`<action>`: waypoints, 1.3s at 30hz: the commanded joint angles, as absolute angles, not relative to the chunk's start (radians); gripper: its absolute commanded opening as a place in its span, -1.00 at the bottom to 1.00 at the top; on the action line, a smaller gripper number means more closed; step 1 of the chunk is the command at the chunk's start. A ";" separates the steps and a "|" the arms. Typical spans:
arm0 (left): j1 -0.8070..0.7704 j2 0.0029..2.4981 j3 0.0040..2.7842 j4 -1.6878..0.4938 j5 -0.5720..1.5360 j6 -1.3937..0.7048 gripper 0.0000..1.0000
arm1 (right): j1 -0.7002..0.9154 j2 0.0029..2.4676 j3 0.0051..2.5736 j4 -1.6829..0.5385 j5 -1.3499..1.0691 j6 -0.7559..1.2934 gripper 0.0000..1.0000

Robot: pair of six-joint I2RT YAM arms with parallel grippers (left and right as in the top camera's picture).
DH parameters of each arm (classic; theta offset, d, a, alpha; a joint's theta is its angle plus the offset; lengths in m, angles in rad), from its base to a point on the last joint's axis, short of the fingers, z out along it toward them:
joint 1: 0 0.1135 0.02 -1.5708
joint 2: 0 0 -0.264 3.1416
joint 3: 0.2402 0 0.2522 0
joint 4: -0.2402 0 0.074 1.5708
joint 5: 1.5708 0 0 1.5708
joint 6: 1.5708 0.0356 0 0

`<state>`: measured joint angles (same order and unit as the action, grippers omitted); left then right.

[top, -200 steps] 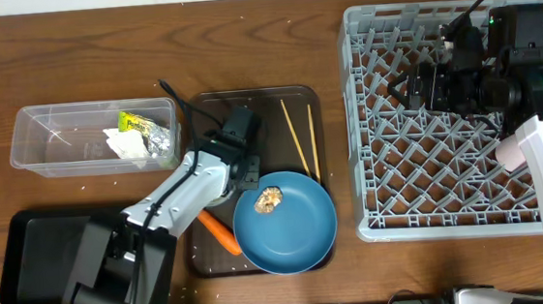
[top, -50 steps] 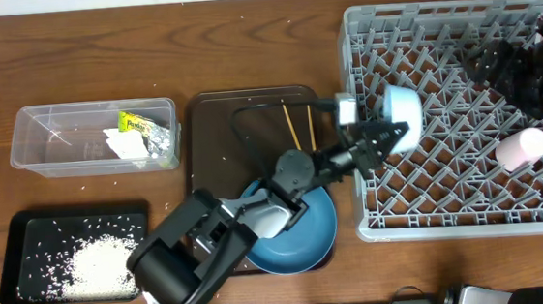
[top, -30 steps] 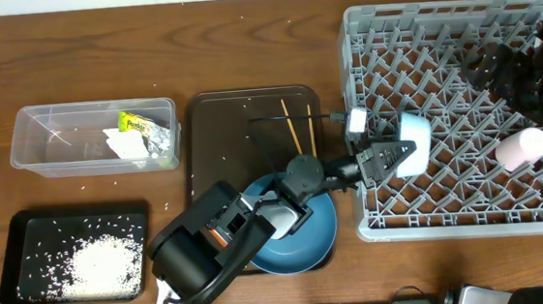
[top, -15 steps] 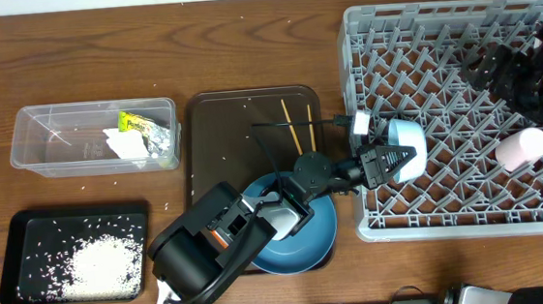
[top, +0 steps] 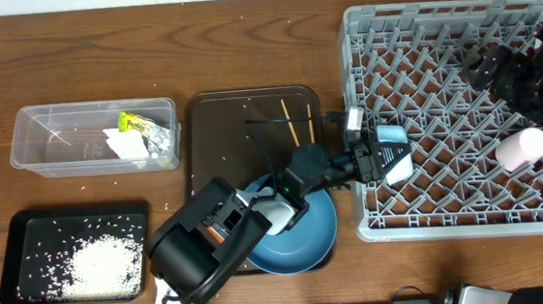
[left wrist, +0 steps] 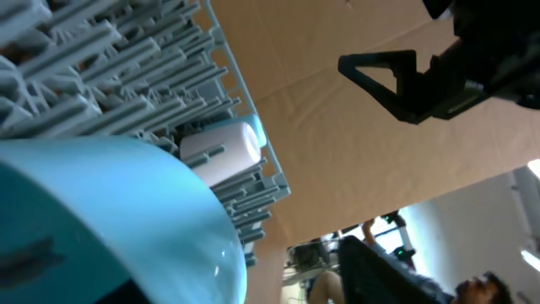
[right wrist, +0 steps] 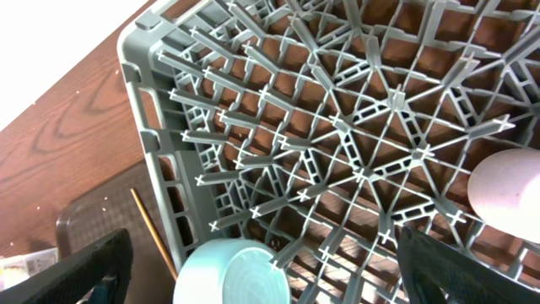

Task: Sort waste into correct bins and load items into the dishwasher rack
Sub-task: 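Lower the white bowl into the dish rack and open the left gripper, then grasp the orange carrot on the brown tray with the left gripper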

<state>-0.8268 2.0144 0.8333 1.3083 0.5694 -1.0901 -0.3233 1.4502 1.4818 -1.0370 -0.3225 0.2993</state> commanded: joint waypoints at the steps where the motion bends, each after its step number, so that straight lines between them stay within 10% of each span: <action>1: -0.799 2.016 0.852 1.317 0.611 -1.046 0.48 | -0.324 1.451 1.485 -1.040 -0.313 0.279 0.86; 15: -0.629 1.880 0.852 0.997 0.733 -0.906 0.61 | -0.324 1.451 1.485 -1.040 -0.302 0.279 0.86; 39: -0.529 1.282 0.852 -0.713 0.159 -0.419 0.43 | -0.277 1.451 1.485 -1.036 -0.303 0.279 0.87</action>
